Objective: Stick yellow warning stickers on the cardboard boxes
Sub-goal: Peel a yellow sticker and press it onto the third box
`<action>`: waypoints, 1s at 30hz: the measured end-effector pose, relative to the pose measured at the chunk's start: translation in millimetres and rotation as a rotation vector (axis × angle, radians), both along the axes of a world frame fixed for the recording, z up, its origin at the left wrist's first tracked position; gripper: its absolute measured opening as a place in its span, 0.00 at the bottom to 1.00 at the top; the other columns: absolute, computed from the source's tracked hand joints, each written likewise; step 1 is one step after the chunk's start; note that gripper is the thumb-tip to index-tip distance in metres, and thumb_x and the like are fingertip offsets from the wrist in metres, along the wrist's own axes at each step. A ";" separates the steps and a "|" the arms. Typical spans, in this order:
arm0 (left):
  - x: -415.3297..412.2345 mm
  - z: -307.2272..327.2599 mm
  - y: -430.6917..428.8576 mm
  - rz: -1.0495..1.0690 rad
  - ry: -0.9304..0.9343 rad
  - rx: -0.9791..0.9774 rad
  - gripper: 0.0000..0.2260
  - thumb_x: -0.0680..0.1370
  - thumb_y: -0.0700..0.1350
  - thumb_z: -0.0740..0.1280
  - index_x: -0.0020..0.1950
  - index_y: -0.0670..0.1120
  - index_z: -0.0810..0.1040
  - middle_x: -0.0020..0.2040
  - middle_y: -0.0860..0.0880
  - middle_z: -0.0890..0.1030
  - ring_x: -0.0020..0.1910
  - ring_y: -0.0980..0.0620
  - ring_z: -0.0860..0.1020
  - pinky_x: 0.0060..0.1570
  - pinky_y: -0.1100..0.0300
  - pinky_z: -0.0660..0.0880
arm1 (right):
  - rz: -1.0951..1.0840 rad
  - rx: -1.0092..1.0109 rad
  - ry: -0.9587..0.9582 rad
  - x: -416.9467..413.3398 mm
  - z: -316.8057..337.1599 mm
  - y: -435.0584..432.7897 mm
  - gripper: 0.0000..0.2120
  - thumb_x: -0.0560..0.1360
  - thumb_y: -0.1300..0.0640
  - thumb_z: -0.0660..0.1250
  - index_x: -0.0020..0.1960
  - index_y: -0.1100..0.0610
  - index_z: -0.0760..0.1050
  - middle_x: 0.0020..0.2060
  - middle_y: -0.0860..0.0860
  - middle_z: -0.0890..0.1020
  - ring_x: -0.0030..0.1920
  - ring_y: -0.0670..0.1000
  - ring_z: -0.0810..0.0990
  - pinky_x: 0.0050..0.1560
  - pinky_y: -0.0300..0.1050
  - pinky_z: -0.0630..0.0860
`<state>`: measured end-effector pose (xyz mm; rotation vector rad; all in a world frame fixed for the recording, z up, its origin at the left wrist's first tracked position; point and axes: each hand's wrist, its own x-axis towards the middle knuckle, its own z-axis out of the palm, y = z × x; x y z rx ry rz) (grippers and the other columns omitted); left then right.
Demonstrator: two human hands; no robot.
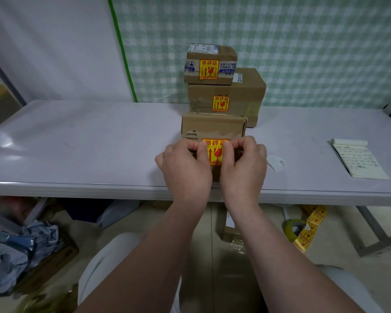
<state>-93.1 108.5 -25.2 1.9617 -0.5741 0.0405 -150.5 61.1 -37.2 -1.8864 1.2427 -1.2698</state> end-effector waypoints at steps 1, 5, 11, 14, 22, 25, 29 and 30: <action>0.1 -0.8 -0.2 0.005 -0.004 0.004 0.06 0.77 0.53 0.63 0.42 0.54 0.72 0.46 0.52 0.80 0.51 0.55 0.64 0.46 0.62 0.62 | -0.004 -0.001 -0.001 -0.1 -0.1 0.0 0.03 0.77 0.51 0.63 0.46 0.50 0.71 0.45 0.49 0.72 0.46 0.50 0.74 0.35 0.34 0.66; 0.6 -3.6 -0.6 0.024 -0.024 0.010 0.08 0.77 0.55 0.63 0.42 0.52 0.75 0.45 0.52 0.80 0.51 0.55 0.64 0.45 0.62 0.61 | -0.020 0.011 0.003 -0.5 -1.1 -0.8 0.05 0.76 0.50 0.64 0.46 0.52 0.73 0.45 0.49 0.73 0.46 0.50 0.75 0.41 0.39 0.68; 2.9 0.0 2.6 0.038 0.000 -0.066 0.12 0.73 0.56 0.68 0.42 0.49 0.72 0.37 0.55 0.75 0.50 0.51 0.69 0.41 0.60 0.64 | -0.059 0.030 -0.053 -4.9 -0.2 -3.2 0.13 0.74 0.47 0.67 0.41 0.56 0.69 0.37 0.49 0.75 0.38 0.49 0.73 0.38 0.42 0.68; 2.8 2.7 4.3 0.042 0.037 -0.090 0.20 0.69 0.59 0.71 0.47 0.48 0.67 0.37 0.57 0.70 0.50 0.49 0.69 0.38 0.60 0.63 | -0.038 0.066 -0.102 -6.8 3.0 -4.1 0.16 0.71 0.44 0.69 0.43 0.54 0.68 0.37 0.46 0.73 0.38 0.48 0.72 0.36 0.40 0.68; 10.4 -6.9 -2.2 -0.029 0.002 -0.076 0.27 0.68 0.61 0.70 0.61 0.49 0.69 0.52 0.51 0.79 0.56 0.49 0.72 0.50 0.54 0.74 | 0.035 0.144 -0.121 -6.4 6.2 -7.4 0.21 0.69 0.43 0.71 0.54 0.48 0.66 0.40 0.48 0.77 0.42 0.48 0.77 0.39 0.38 0.71; 14.6 -7.1 -2.6 -0.042 -0.016 -0.129 0.20 0.72 0.59 0.68 0.58 0.50 0.72 0.50 0.52 0.79 0.52 0.50 0.77 0.50 0.50 0.76 | 0.057 0.149 -0.145 -11.2 7.8 -13.2 0.19 0.71 0.47 0.71 0.59 0.50 0.73 0.43 0.46 0.79 0.43 0.43 0.77 0.40 0.29 0.69; 16.0 -2.0 -2.1 -0.070 -0.028 -0.176 0.16 0.75 0.54 0.66 0.59 0.49 0.73 0.48 0.56 0.76 0.50 0.55 0.75 0.48 0.58 0.75 | 0.073 0.108 -0.109 -14.5 10.2 -18.9 0.15 0.74 0.47 0.68 0.58 0.51 0.78 0.47 0.47 0.81 0.47 0.41 0.77 0.42 0.22 0.67; 15.9 -1.2 -2.8 -0.084 -0.031 -0.174 0.17 0.74 0.56 0.67 0.59 0.49 0.73 0.49 0.55 0.75 0.51 0.56 0.74 0.48 0.61 0.73 | 0.072 0.108 -0.093 -14.1 11.7 -19.0 0.15 0.73 0.45 0.68 0.56 0.51 0.79 0.46 0.47 0.80 0.47 0.42 0.77 0.41 0.23 0.67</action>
